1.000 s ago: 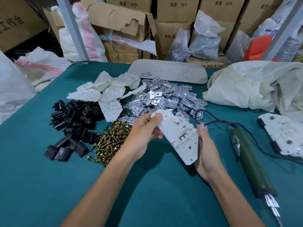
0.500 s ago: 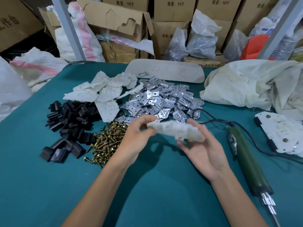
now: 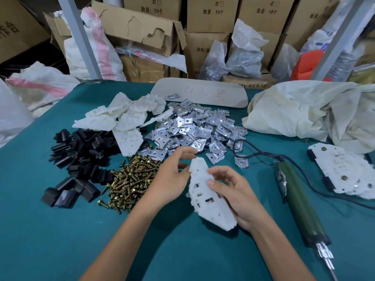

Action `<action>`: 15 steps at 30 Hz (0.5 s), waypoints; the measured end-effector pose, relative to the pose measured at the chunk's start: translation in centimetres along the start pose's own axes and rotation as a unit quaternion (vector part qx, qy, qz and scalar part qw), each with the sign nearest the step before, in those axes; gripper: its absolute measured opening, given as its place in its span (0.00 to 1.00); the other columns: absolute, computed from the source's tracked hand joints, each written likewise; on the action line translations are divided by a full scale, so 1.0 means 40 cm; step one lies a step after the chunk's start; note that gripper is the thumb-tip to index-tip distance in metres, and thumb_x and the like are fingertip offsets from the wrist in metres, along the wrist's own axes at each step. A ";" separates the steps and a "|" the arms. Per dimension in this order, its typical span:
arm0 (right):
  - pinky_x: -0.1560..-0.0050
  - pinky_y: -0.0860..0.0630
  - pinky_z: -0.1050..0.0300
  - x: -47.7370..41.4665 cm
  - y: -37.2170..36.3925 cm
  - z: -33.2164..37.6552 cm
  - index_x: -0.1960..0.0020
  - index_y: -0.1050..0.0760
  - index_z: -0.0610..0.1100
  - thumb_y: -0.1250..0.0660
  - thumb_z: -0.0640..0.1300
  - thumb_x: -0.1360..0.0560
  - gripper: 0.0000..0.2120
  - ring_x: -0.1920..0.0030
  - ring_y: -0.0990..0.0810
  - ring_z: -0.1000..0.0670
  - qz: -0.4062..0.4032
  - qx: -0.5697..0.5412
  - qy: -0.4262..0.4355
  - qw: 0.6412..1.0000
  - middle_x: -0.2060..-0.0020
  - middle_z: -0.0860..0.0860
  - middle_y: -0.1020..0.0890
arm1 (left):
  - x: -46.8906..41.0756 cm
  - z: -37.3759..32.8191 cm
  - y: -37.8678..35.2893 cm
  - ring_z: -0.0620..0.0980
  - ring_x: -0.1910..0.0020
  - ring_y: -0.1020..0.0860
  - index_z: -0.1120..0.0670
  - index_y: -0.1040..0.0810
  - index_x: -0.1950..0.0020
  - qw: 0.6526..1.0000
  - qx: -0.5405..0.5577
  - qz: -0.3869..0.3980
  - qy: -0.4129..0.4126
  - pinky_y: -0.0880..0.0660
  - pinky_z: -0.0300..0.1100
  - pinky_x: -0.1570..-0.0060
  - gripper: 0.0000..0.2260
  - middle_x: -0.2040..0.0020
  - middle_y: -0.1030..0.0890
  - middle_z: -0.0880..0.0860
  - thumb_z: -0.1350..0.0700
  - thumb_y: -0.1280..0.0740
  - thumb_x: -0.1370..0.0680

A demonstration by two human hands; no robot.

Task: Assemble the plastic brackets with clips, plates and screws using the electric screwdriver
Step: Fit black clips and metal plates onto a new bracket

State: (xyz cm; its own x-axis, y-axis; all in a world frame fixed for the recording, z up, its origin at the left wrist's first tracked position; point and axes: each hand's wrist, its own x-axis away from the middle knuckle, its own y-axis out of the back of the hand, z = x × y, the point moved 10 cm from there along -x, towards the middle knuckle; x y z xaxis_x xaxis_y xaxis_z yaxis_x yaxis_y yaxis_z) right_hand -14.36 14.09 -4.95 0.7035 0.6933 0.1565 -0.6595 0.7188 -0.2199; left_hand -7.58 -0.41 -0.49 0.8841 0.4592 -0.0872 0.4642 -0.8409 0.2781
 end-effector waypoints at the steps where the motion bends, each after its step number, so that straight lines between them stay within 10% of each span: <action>1: 0.55 0.20 0.55 -0.002 0.011 0.005 0.50 0.17 0.49 0.25 0.34 0.25 0.11 0.59 0.20 0.52 -0.020 0.021 0.014 0.999 0.58 0.56 0.19 | 0.000 0.001 0.020 0.33 0.47 0.23 0.42 0.25 0.38 0.999 -0.037 -0.010 -0.005 0.29 0.26 0.51 0.15 0.43 0.21 0.40 0.61 0.35 0.18; 7: 0.61 0.27 0.66 0.010 0.032 0.039 0.54 0.21 0.60 0.27 0.38 0.26 0.16 0.69 0.28 0.57 -0.105 0.299 0.115 0.941 0.60 0.58 0.24 | 0.020 0.025 0.170 0.39 0.36 0.29 0.42 0.25 0.33 0.960 -0.275 -0.039 -0.031 0.33 0.42 0.36 0.13 0.37 0.24 0.39 0.50 0.35 0.18; 15: 0.62 0.30 0.70 0.011 0.001 0.036 0.53 0.21 0.60 0.28 0.35 0.25 0.18 0.59 0.23 0.59 -0.045 0.327 0.147 0.932 0.56 0.62 0.21 | 0.034 0.076 0.395 0.52 0.34 0.27 0.50 0.22 0.35 0.934 -0.311 -0.170 0.047 0.29 0.52 0.34 0.11 0.36 0.21 0.50 0.55 0.35 0.17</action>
State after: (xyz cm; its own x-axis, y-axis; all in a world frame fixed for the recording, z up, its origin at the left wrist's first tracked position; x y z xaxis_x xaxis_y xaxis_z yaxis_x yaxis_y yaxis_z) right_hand -14.47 14.49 -3.50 0.7426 0.6538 -0.1451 -0.5473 0.7174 0.4312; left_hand 1.13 -13.93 0.90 0.6693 0.7168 -0.1954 0.5701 -0.3268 0.7538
